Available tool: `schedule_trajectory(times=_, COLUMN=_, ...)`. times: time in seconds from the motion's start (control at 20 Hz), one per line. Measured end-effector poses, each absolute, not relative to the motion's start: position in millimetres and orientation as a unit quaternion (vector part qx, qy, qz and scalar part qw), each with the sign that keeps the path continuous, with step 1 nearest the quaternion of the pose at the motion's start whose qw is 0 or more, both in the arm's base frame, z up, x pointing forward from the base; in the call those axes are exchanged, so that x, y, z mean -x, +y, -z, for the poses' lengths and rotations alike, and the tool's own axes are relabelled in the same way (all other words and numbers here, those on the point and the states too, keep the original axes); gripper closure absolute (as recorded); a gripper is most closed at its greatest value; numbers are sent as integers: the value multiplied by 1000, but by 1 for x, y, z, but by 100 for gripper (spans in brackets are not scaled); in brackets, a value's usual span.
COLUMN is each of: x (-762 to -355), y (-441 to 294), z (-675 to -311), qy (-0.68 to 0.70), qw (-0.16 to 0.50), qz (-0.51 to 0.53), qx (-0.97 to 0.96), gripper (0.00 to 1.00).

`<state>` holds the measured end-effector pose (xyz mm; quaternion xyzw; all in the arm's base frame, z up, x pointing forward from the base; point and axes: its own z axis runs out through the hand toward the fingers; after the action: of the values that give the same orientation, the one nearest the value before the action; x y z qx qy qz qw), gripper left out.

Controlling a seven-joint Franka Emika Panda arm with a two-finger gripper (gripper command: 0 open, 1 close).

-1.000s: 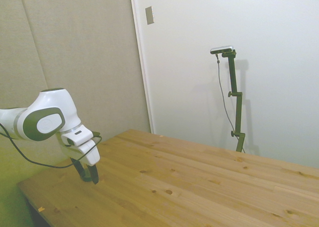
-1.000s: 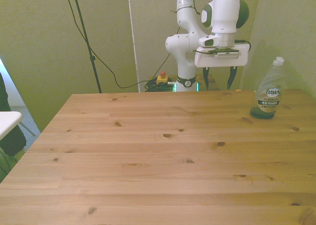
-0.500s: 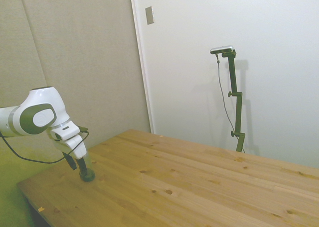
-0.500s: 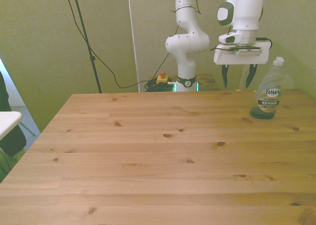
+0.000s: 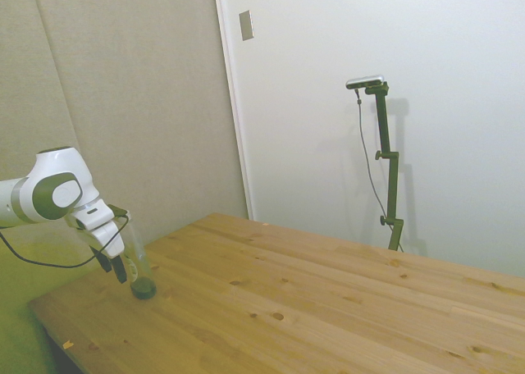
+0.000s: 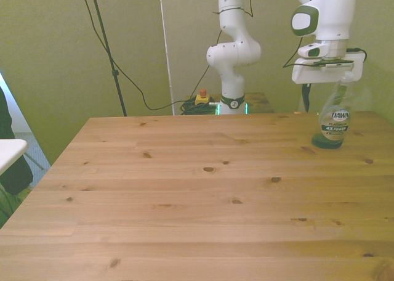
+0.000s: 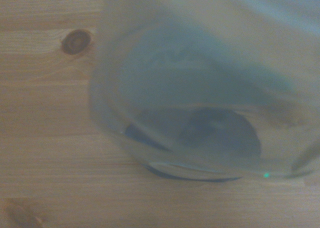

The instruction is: Knock down the dish soap

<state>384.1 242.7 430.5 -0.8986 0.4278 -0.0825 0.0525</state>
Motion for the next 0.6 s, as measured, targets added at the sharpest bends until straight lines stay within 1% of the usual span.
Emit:
schedule_trajectory(times=0.3, x=-382, y=264, z=-436, qy=446, qw=66, qz=88, qx=888, gripper=100)
schedule_trajectory(times=0.6, x=-382, y=270, z=-443, qy=445, qw=71, qz=94, qx=888, gripper=100)
